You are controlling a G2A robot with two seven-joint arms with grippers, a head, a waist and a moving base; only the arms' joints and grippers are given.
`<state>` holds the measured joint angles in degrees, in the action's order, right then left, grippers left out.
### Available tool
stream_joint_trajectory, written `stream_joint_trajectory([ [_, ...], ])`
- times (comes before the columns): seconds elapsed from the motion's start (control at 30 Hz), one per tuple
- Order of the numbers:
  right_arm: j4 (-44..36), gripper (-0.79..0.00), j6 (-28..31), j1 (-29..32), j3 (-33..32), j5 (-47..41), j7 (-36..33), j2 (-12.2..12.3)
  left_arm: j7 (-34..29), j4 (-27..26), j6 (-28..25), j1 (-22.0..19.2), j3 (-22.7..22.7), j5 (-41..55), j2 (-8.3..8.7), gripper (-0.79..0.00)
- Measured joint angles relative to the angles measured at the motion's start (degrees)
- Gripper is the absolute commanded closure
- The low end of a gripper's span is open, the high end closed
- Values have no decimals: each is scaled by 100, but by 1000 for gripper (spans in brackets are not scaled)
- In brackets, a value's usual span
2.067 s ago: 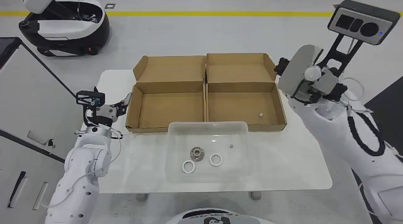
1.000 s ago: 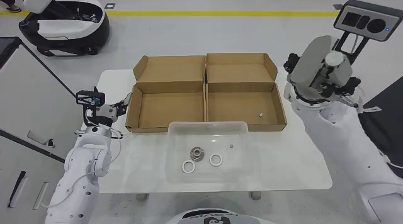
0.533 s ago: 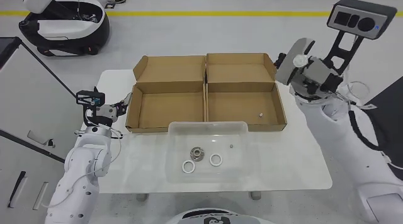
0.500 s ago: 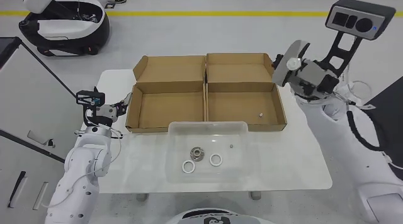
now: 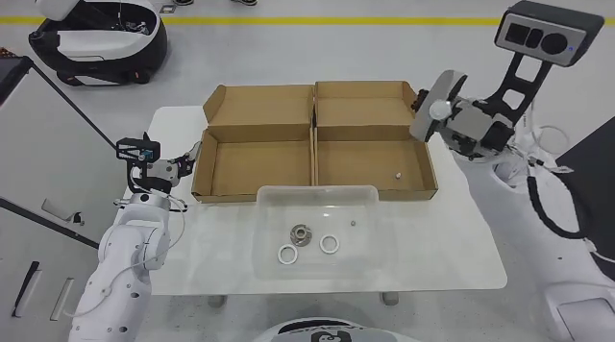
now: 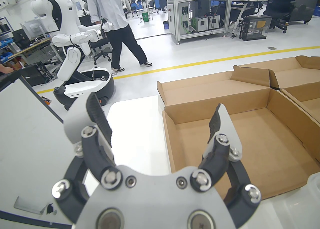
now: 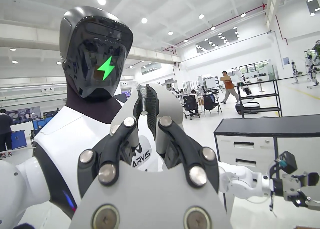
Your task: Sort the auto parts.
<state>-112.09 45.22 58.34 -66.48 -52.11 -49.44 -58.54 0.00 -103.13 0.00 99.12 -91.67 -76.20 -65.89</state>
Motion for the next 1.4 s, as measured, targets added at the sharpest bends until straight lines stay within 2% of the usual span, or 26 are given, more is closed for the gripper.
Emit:
stream_joint_trajectory([
  [0.27, -46, 0, 151, 76, -16, -601, -70, -76, 0, 0, 0, 0, 0, 0, 0, -785],
  [1.0, -45, 0, 140, 76, -24, -584, -63, -75, 0, 0, 0, 0, 0, 0, 0, -785],
  [1.13, 23, 0, -161, 142, -339, -155, -111, -42, 0, 0, 0, 0, 0, 0, 0, -785],
  [1.4, 308, 0, -881, 574, -1330, 517, -1028, 126, 0, 0, 0, 0, 0, 0, 0, -785],
])
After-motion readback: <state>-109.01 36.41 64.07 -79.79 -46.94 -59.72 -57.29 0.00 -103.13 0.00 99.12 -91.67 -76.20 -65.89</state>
